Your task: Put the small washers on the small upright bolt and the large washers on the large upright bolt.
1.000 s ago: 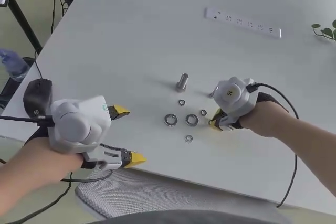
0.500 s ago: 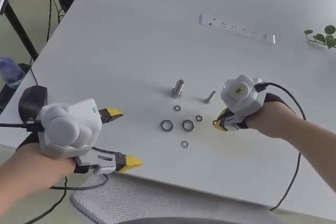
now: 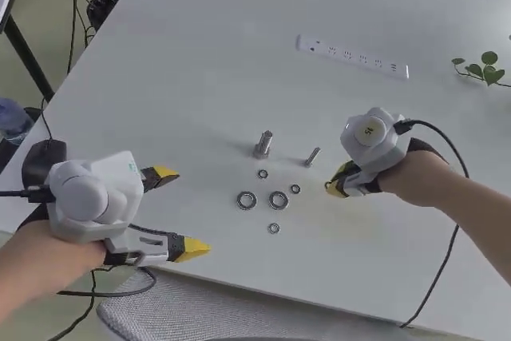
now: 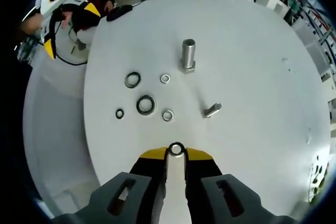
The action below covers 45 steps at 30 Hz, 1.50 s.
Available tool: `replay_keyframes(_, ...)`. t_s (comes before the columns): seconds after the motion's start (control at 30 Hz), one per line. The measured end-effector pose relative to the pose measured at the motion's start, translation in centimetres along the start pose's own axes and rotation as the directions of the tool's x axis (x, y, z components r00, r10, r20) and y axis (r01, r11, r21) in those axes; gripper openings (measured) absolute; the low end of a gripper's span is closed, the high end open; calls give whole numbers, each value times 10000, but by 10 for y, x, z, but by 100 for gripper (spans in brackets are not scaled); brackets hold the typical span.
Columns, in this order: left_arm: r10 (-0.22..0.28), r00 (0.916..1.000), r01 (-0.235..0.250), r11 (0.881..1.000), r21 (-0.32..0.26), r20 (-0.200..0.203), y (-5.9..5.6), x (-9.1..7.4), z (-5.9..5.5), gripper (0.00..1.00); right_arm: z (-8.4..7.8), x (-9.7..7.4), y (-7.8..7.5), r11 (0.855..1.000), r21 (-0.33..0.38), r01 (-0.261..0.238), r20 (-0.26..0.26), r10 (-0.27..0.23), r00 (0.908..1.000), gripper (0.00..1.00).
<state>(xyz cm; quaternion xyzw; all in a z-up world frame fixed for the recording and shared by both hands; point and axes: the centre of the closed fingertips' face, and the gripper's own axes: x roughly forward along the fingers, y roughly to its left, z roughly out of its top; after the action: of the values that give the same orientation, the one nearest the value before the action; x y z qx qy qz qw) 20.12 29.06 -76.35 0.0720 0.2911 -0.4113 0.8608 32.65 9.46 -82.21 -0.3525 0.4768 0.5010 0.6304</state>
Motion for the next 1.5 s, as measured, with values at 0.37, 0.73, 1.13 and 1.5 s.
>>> replay_keyframes(0.37, 410, 9991, -408, 9989, -213, 103, 11, -3, 1, 74, 13, -13, -25, 9998, -56, 188, 266, -186, 9995, 12)
replay_keyframes(0.73, 524, 9985, -520, 9983, -244, 184, 15, 1, 4, 73, 31, -23, -35, 9992, -280, 280, 397, -268, 9989, 12)
replay_keyframes(1.13, 576, 9983, -574, 9982, -165, 122, 16, -1, 7, 72, 46, -13, -40, 9976, -616, 326, 354, -304, 9989, 12)
replay_keyframes(1.5, 595, 9981, -598, 9981, -163, -161, 18, 0, -1, 72, 50, -1, -53, 9956, -859, 369, 309, -343, 9989, 12)
